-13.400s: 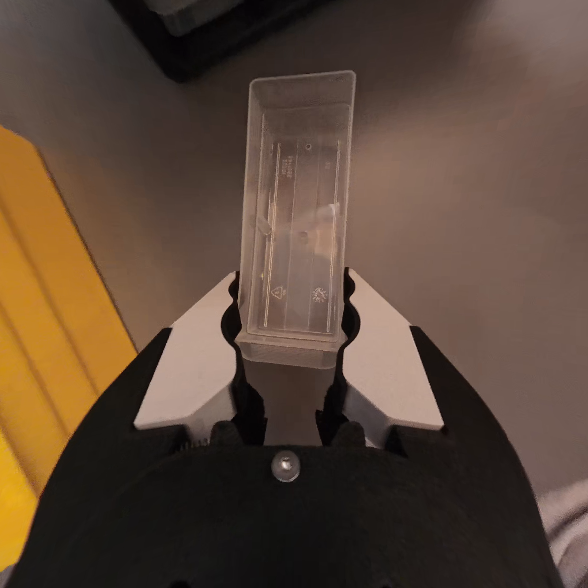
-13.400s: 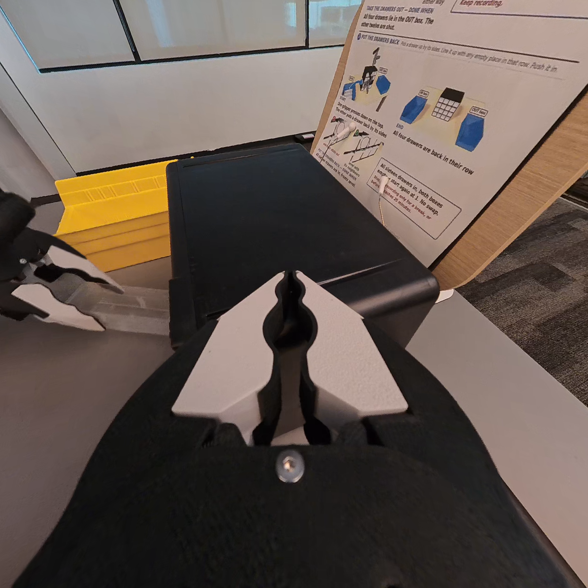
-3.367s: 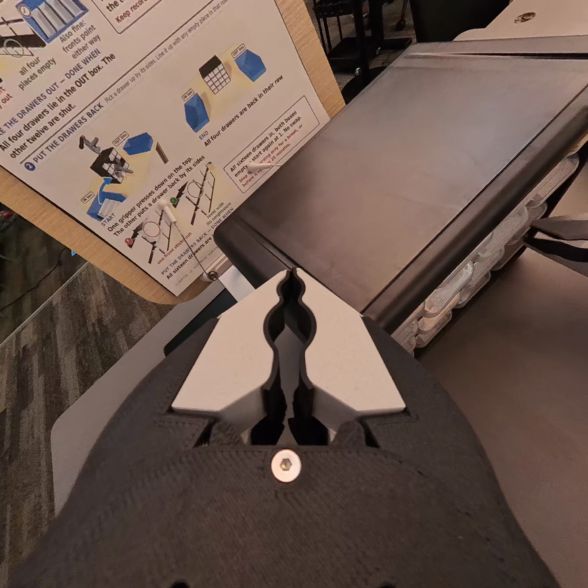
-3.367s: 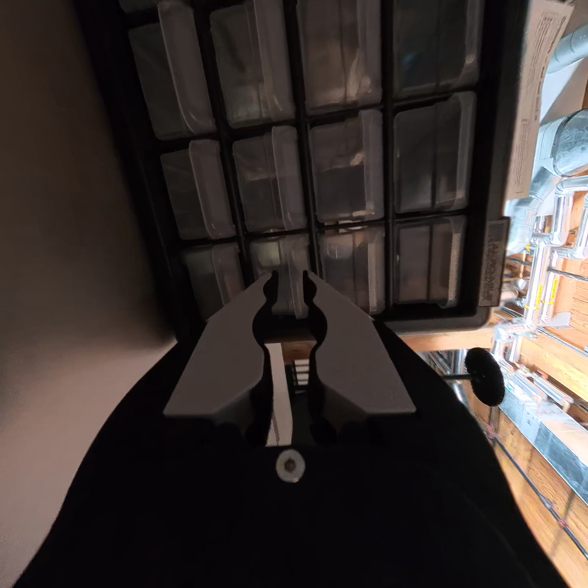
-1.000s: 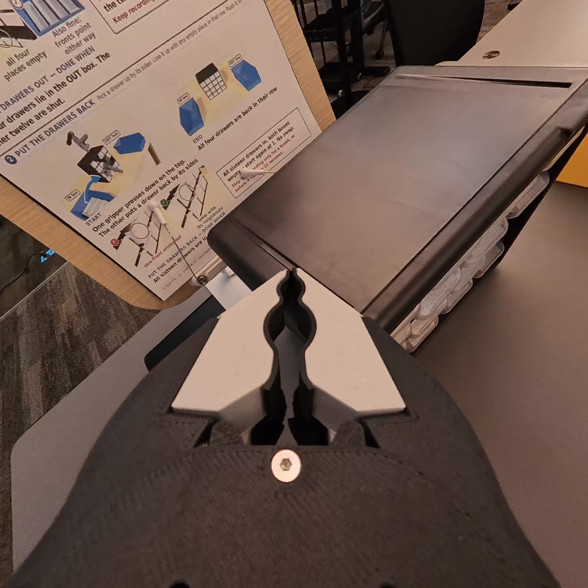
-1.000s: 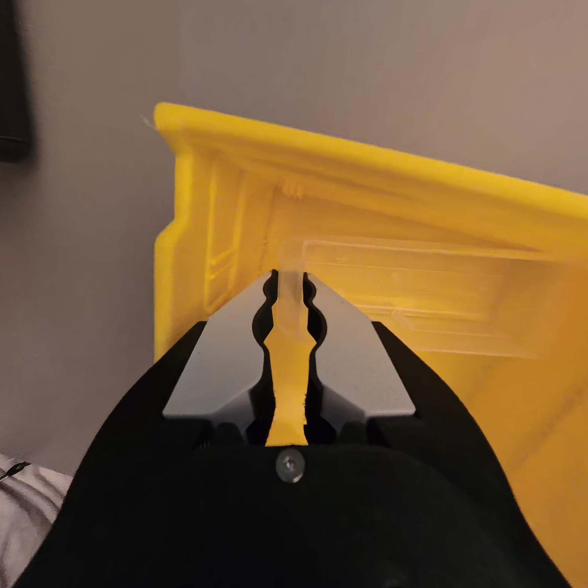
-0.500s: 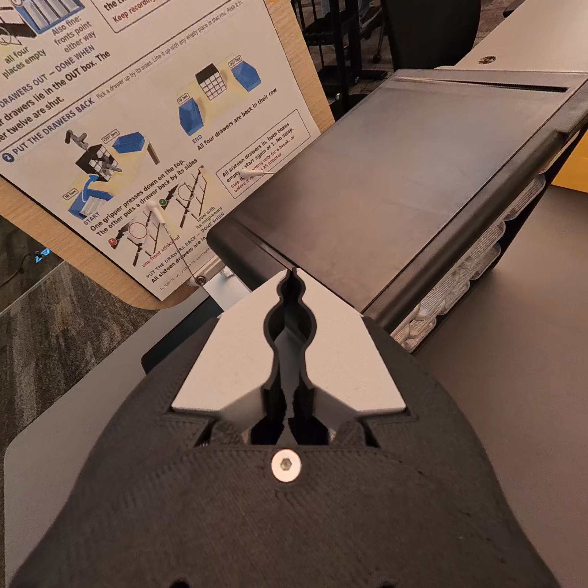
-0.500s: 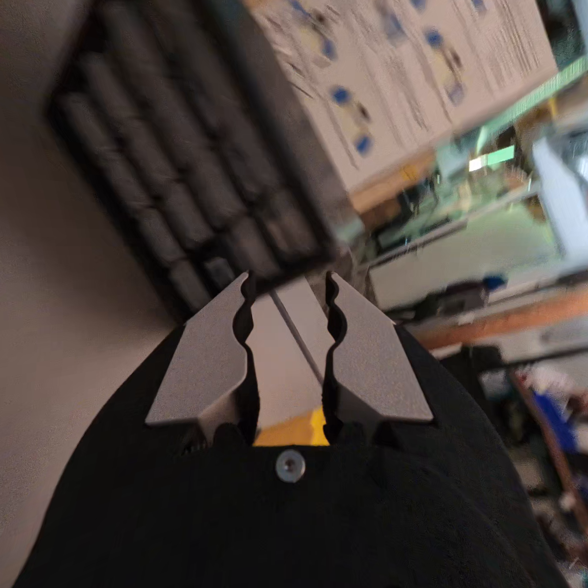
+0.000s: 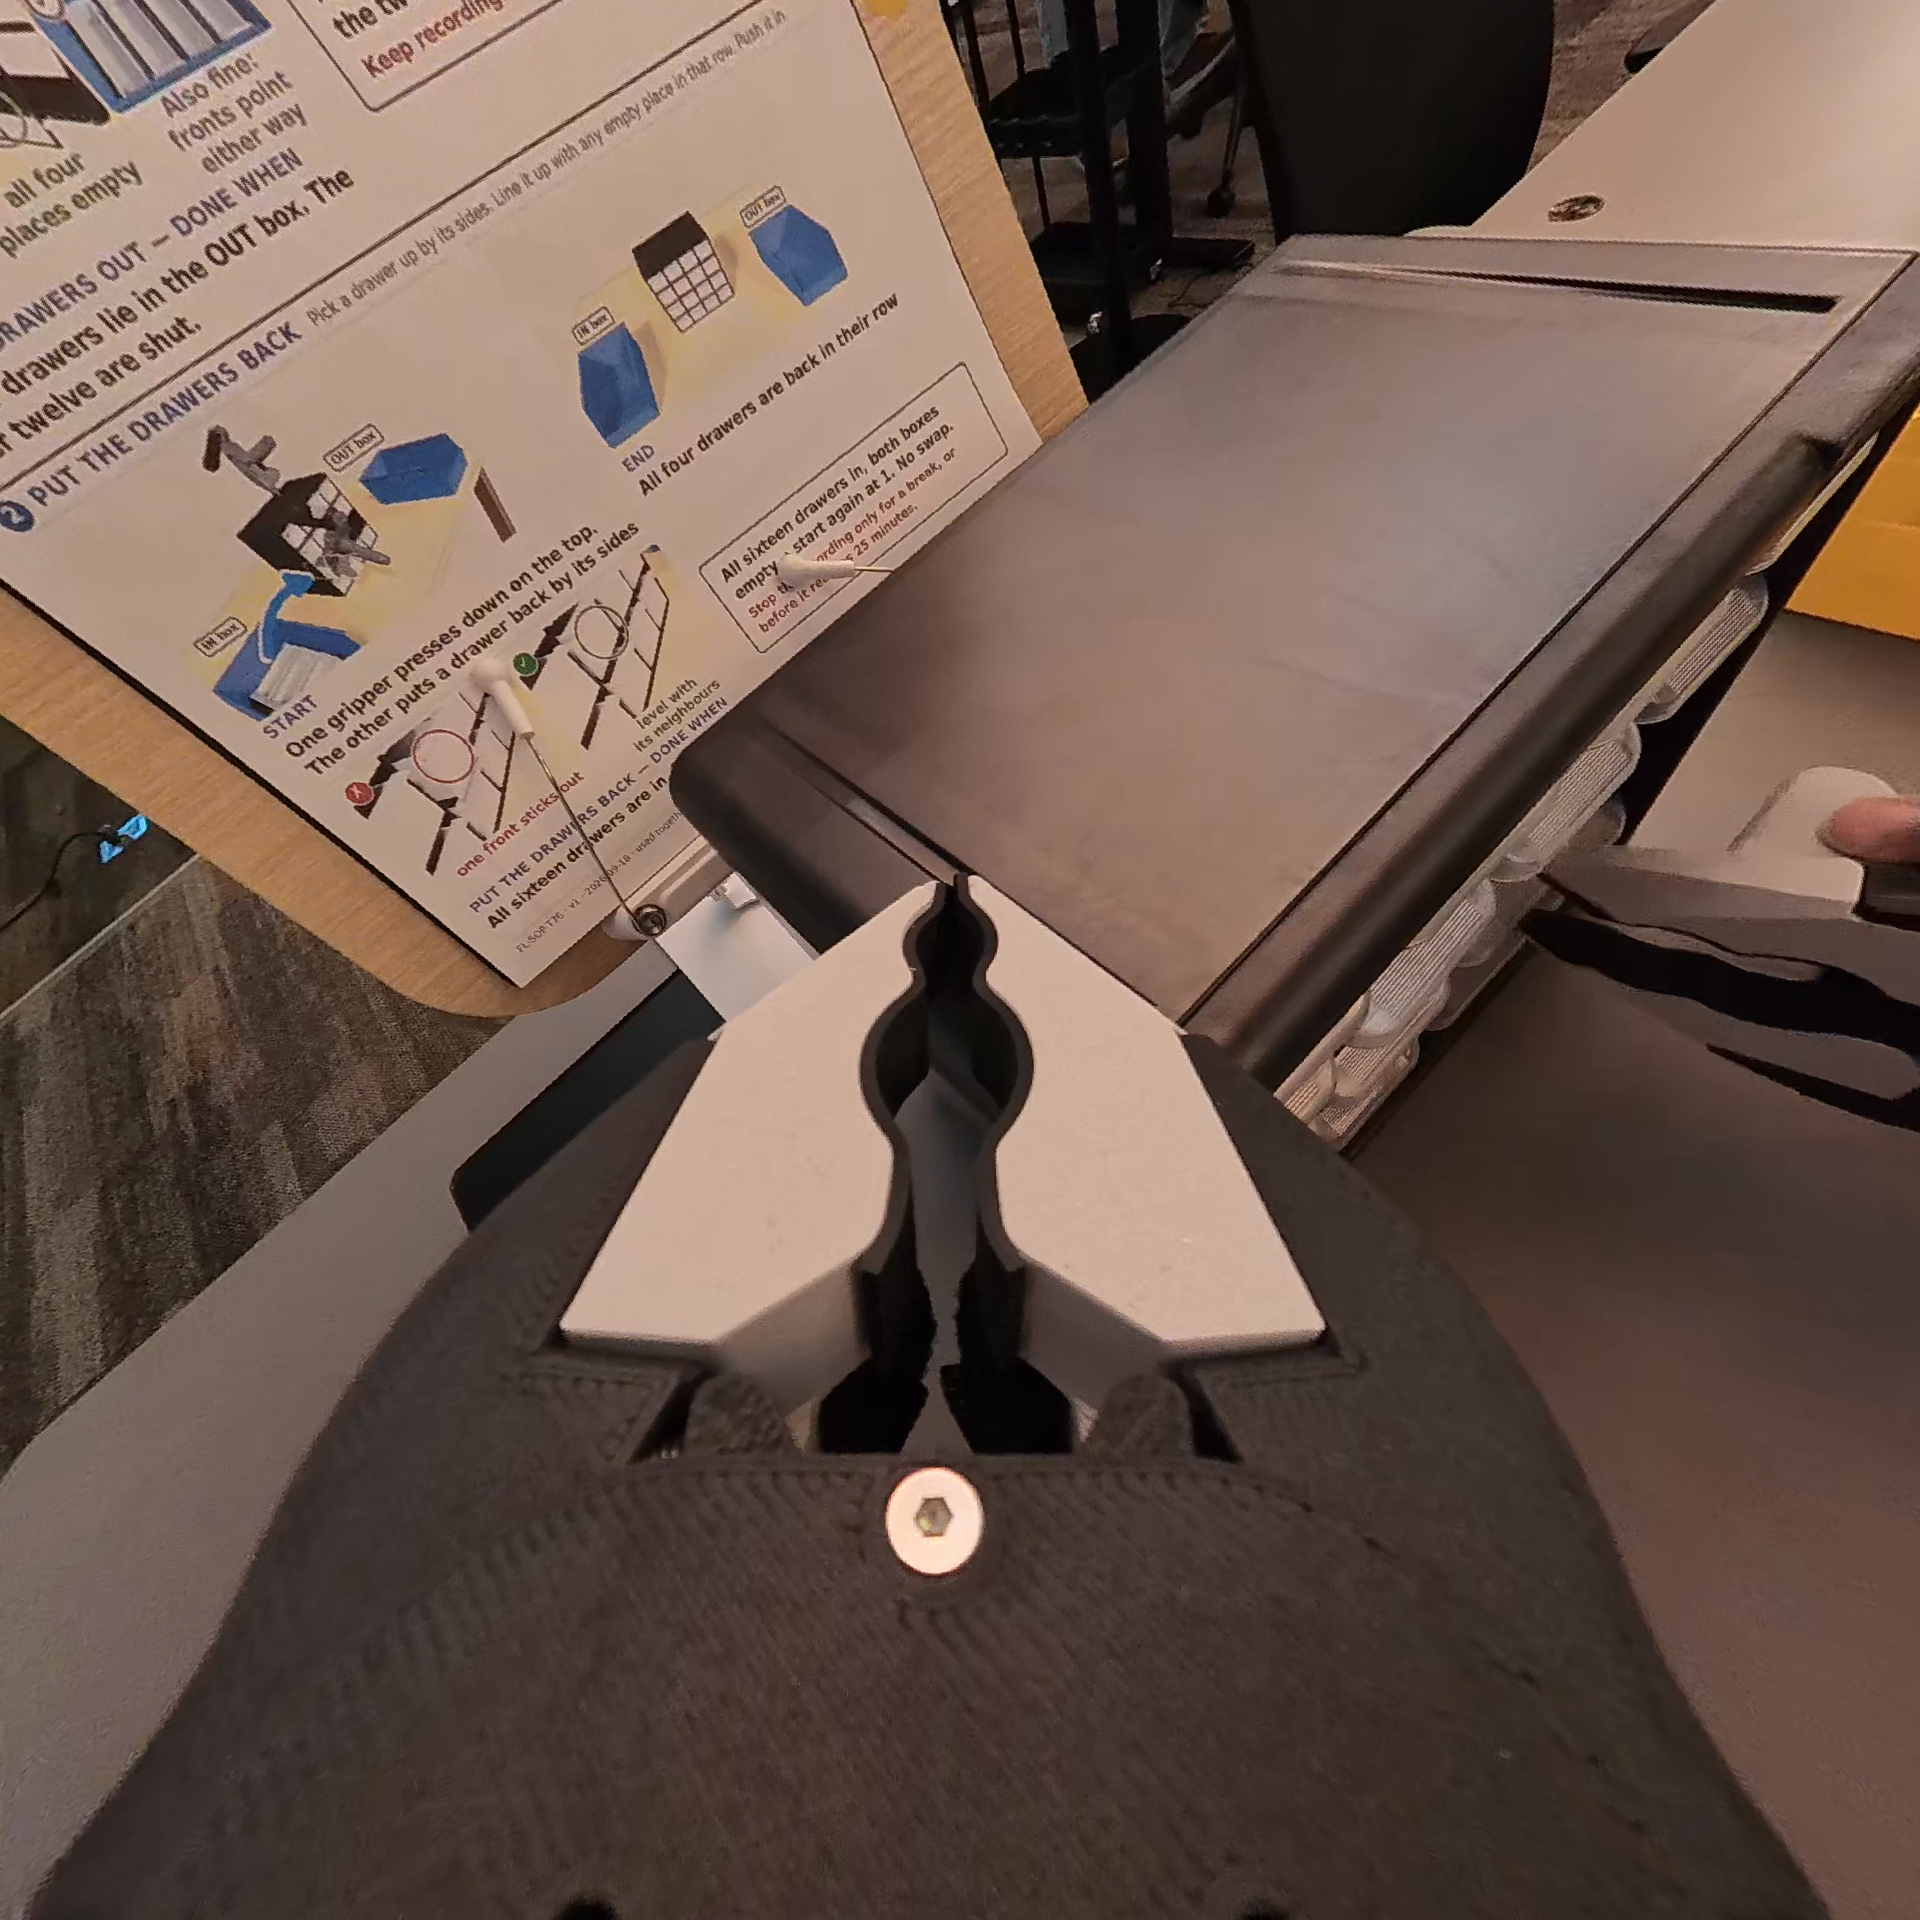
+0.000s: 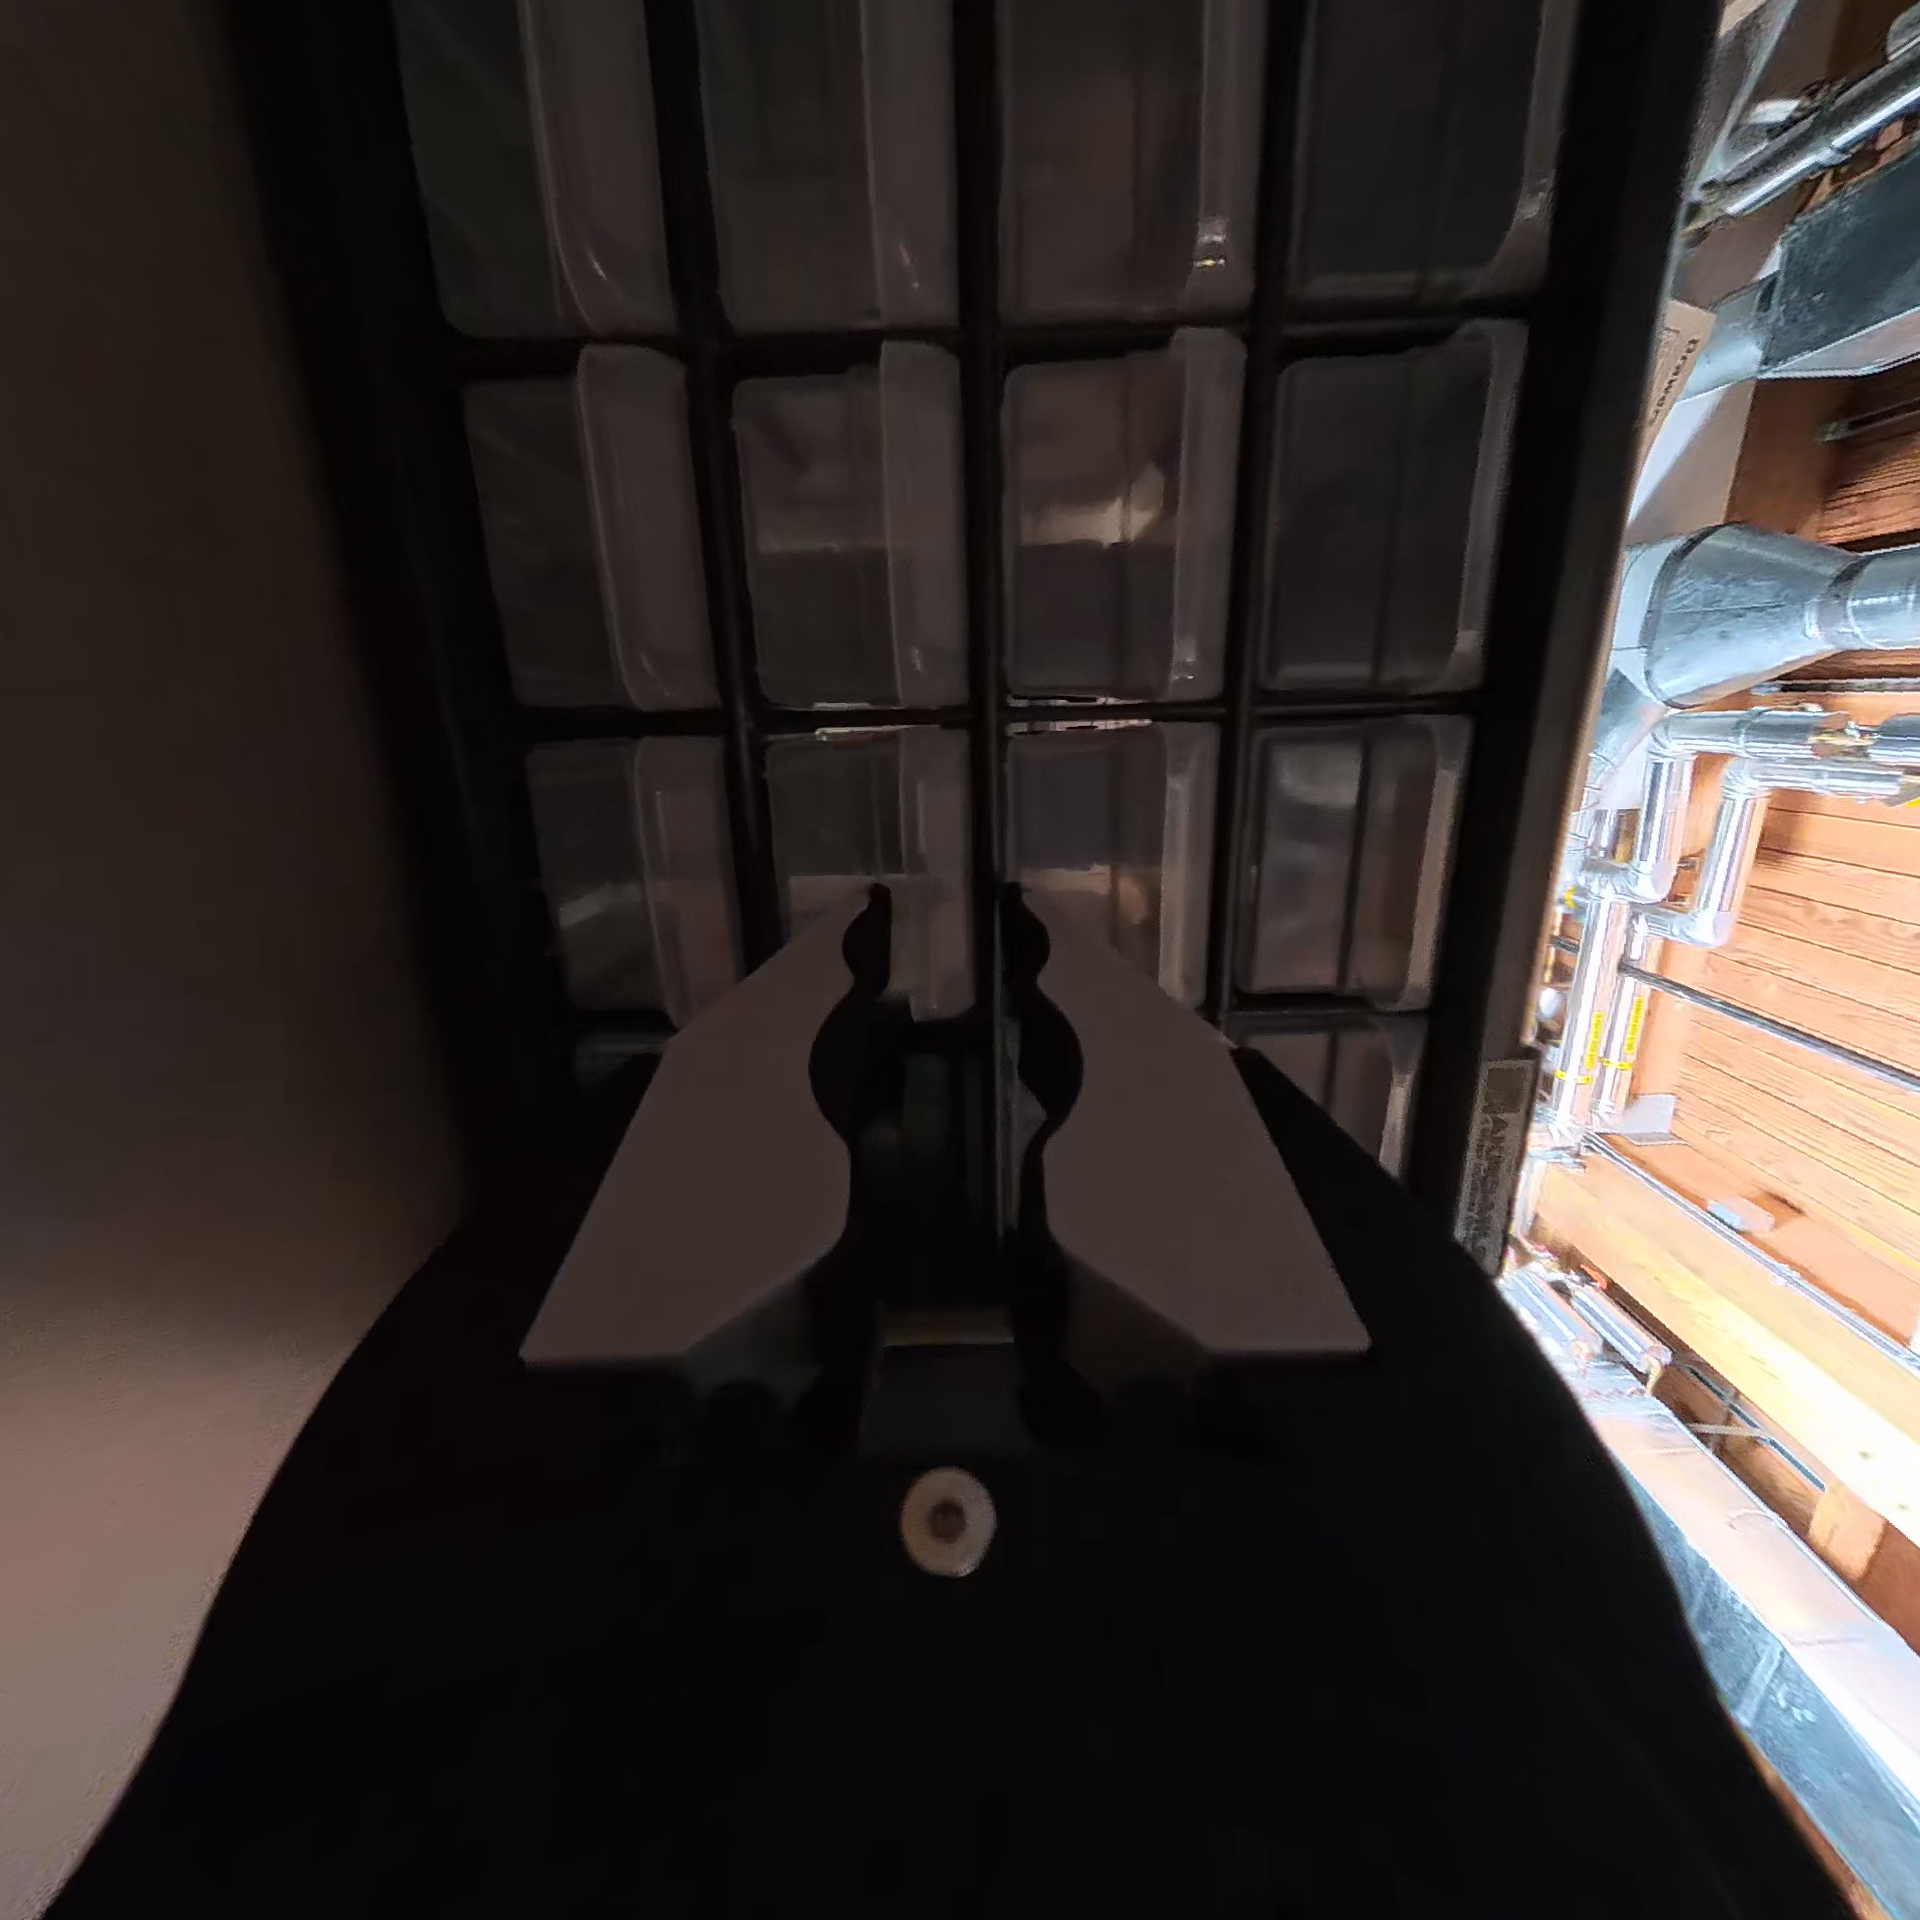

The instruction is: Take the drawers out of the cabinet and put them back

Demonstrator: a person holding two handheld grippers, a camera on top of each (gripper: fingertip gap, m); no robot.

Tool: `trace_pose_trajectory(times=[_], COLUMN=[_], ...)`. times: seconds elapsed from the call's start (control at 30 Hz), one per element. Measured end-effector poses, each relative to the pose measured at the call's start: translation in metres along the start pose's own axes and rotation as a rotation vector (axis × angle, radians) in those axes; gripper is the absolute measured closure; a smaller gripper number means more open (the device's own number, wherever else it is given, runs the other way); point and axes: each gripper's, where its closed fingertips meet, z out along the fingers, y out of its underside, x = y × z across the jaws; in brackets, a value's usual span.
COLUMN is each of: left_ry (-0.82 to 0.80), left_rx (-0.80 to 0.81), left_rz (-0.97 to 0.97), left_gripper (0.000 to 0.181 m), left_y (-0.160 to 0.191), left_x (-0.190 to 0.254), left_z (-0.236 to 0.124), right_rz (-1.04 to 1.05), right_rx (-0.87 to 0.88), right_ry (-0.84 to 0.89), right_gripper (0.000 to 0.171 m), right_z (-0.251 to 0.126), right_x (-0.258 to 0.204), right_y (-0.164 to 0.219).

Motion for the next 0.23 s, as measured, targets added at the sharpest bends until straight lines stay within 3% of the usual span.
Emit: trace_pose_trajectory(times=[0.1, 0.23], left_ry=[0.005, 0.006], left_rx=[0.005, 0.006], left_rz=[-0.004, -0.006], left_gripper=[0.181, 0.181], left_y=[0.0, 0.0], left_x=[0.0, 0.0], left_z=[0.0, 0.0], right_rz=[-0.02, -0.014], right_rx=[0.019, 0.041], right_ry=[-0.021, -0.05], right_gripper=[0.162, 0.162], right_z=[0.0, -0.018], right_x=[-0.002, -0.002], right_y=[-0.005, -0.012])
